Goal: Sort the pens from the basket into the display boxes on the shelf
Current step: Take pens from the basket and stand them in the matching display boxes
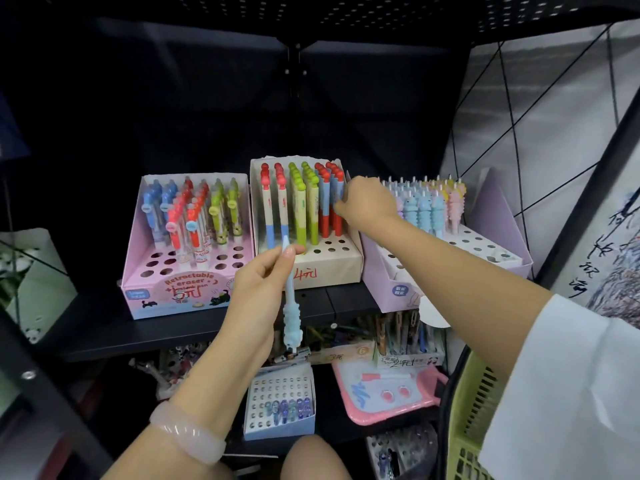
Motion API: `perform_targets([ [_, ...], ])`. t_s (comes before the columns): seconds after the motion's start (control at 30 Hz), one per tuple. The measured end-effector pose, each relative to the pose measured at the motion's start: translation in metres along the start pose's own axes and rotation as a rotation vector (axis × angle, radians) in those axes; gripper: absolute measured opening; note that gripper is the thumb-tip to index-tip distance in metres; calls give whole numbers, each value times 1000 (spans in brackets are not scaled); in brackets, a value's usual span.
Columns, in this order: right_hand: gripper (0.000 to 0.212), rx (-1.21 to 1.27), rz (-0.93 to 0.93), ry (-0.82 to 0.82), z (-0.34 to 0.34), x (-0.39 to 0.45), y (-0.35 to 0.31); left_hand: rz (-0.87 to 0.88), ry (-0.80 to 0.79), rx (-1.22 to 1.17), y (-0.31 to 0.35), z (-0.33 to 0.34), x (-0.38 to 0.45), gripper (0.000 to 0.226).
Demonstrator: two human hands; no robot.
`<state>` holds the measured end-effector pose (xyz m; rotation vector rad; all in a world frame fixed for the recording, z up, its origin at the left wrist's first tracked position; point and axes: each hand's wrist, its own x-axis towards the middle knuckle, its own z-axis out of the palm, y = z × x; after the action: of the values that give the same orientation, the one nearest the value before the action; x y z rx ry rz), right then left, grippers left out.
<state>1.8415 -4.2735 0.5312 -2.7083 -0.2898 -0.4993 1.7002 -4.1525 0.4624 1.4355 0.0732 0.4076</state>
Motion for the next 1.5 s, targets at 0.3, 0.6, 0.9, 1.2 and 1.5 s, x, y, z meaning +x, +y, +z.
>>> perform_targets([
  [0.3, 36, 494, -421, -147, -11, -64, 17, -81, 55, -508, 12, -3, 2, 22],
  [0.6, 24, 1069, -353, -250, -19, -114, 28, -273, 122, -901, 1, 30, -3, 13],
  [0.9, 18, 936, -110, 221, -56, -74, 73, 109, -127, 258, -16, 51, -11, 17],
  [1.2, 27, 427, -27, 133, -48, -49, 121, 120, -269, 386, -23, 56, -11, 28],
  [1.5, 33, 234, 7, -154, -35, -44, 117, 96, -308, 407, -22, 61, -17, 23],
])
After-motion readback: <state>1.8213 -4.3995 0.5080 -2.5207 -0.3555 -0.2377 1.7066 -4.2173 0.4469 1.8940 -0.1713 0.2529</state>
